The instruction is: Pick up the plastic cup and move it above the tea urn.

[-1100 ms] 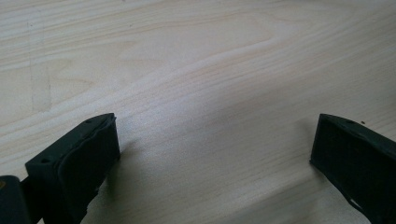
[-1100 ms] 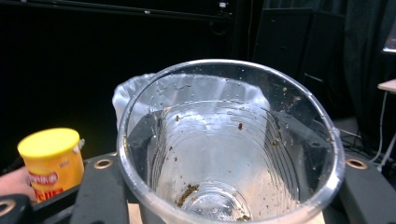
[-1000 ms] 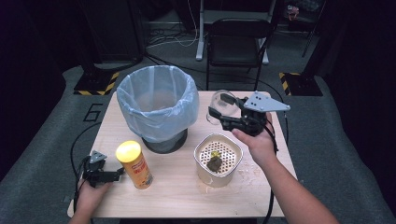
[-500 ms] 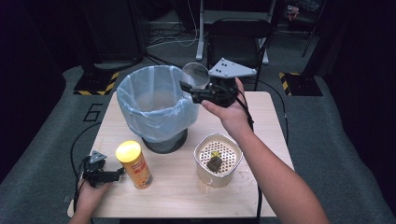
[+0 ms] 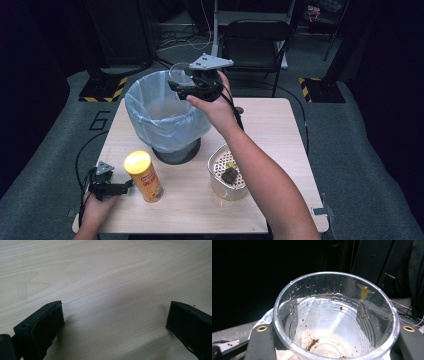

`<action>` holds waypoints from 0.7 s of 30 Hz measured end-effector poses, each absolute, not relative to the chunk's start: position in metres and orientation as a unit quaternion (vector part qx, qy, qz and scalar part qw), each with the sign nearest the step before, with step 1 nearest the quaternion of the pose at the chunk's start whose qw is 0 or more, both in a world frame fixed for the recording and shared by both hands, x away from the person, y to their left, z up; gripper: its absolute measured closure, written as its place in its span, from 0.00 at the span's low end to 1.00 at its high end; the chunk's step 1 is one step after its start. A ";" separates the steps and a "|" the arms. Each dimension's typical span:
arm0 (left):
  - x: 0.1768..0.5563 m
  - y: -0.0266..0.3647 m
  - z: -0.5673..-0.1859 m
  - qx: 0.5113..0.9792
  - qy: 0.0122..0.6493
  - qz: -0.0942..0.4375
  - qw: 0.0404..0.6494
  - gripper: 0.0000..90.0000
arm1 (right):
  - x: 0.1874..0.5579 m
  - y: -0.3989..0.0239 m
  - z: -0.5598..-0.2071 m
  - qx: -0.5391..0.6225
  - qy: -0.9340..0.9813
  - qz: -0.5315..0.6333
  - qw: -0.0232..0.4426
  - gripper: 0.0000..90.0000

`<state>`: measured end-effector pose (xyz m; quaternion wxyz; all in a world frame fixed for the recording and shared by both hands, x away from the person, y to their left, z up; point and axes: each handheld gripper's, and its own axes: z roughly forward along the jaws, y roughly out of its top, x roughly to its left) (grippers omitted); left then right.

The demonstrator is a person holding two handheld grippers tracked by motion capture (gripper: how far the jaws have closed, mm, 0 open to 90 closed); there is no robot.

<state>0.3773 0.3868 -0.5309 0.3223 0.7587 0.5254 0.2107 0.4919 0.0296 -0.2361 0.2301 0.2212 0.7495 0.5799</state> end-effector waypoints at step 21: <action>0.378 0.387 -0.531 0.758 0.524 0.213 0.325 0.01 | 0.496 0.055 -0.247 0.207 0.779 0.550 0.219 0.14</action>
